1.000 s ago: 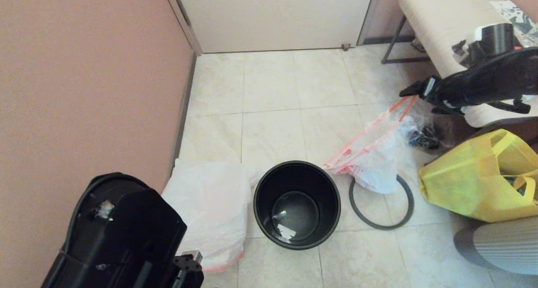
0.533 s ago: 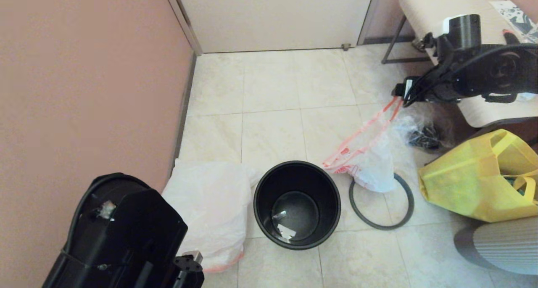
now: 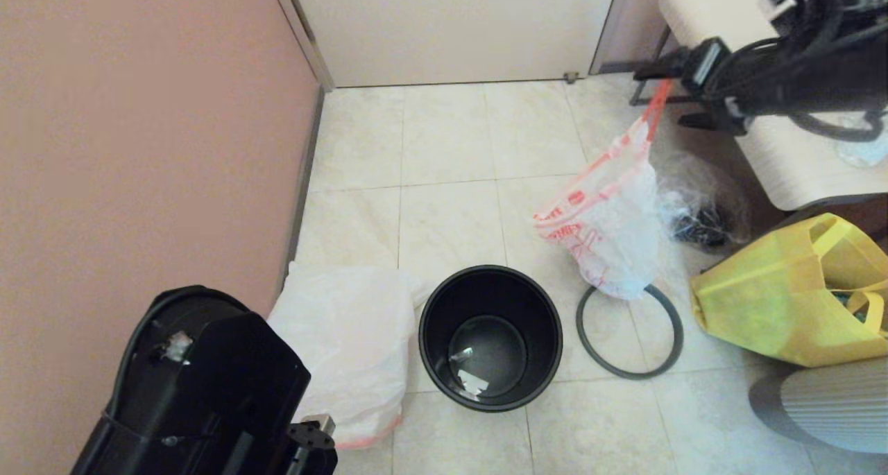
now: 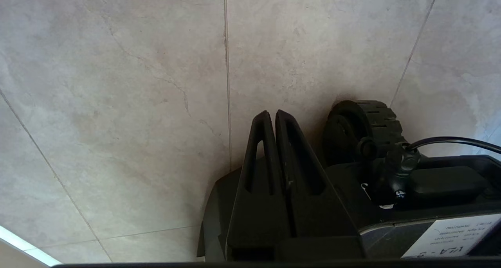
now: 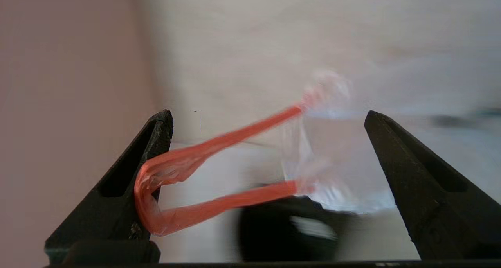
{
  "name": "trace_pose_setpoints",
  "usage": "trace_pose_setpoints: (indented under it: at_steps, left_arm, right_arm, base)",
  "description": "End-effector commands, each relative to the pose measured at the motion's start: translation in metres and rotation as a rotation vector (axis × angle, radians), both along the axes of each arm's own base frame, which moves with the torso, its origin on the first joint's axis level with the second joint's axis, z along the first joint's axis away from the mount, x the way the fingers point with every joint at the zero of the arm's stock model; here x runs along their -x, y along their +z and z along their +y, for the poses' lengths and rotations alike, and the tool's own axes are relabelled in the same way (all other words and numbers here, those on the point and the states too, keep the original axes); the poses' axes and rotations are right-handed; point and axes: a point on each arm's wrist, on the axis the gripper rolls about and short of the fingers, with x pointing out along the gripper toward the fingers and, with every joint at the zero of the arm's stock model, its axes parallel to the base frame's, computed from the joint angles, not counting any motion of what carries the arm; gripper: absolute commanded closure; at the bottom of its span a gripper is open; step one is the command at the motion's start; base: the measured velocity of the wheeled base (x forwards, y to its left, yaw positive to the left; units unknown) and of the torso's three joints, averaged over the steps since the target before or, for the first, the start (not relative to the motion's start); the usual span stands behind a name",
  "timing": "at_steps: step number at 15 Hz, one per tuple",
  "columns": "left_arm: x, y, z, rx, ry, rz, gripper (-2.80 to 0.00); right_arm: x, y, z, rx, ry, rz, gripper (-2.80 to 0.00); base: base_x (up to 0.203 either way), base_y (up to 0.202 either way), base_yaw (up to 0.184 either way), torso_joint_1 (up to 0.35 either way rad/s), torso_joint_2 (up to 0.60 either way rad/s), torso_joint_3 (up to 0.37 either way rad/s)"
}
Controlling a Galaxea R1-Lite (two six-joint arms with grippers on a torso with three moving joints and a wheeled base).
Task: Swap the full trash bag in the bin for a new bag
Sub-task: Place the trash bag on the floor
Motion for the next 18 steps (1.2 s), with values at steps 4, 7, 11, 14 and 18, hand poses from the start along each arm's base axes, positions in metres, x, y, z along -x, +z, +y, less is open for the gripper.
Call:
trace_pose_setpoints:
  at_steps: [4,7,11,14,18]
  left_arm:
    - [0.008,0.001,0.004,-0.022,-0.008,0.027,0.00]
    - [0.008,0.001,0.004,-0.022,-0.010,0.027,0.00]
    - [0.008,-0.001,0.004,-0.036,-0.026,0.031,0.00]
    - [0.008,-0.001,0.004,-0.038,-0.026,0.030,0.00]
    - [0.008,-0.001,0.004,-0.038,-0.026,0.032,0.00]
  right_arm:
    - [0.030,0.064,-0.066,-0.505,0.347,-0.166,-2.80]
    - [0.010,0.055,-0.083,-0.651,0.572,-0.055,-2.80]
    - [-0.003,0.047,-0.080,-0.659,0.661,0.008,-2.80]
    - [0.044,0.088,-0.068,-0.537,0.777,-0.165,-2.80]
    - [0.059,0.097,-0.064,-0.577,0.804,-0.138,-2.80]
  base:
    - [0.000,0.000,0.000,0.000,0.00,0.000]
    - [0.000,0.000,0.000,0.000,0.00,0.000]
    - [0.000,0.000,0.000,0.000,0.00,0.000]
    - [0.000,0.000,0.000,0.000,0.00,0.000]
    - [0.000,0.000,0.000,0.000,0.00,0.000]
